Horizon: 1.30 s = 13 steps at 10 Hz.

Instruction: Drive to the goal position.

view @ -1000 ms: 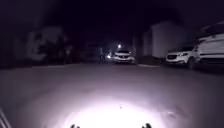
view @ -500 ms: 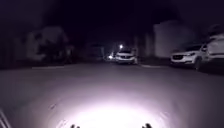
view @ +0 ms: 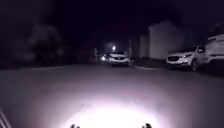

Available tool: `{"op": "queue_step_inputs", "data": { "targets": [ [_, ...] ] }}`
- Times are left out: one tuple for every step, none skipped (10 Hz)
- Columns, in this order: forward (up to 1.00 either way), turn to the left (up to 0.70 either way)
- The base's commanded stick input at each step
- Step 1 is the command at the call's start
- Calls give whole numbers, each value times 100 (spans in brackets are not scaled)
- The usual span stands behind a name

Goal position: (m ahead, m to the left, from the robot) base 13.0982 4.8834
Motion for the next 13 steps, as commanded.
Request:
{"op": "queue_step_inputs", "data": {
  "targets": [
    [85,0],
    [85,0],
    [85,0],
    [85,0],
    [85,0],
    [85,0],
    [85,0],
    [85,0],
    [85,0],
    [85,0],
    [85,0],
    [85,0],
    [85,0]
  ]
}}
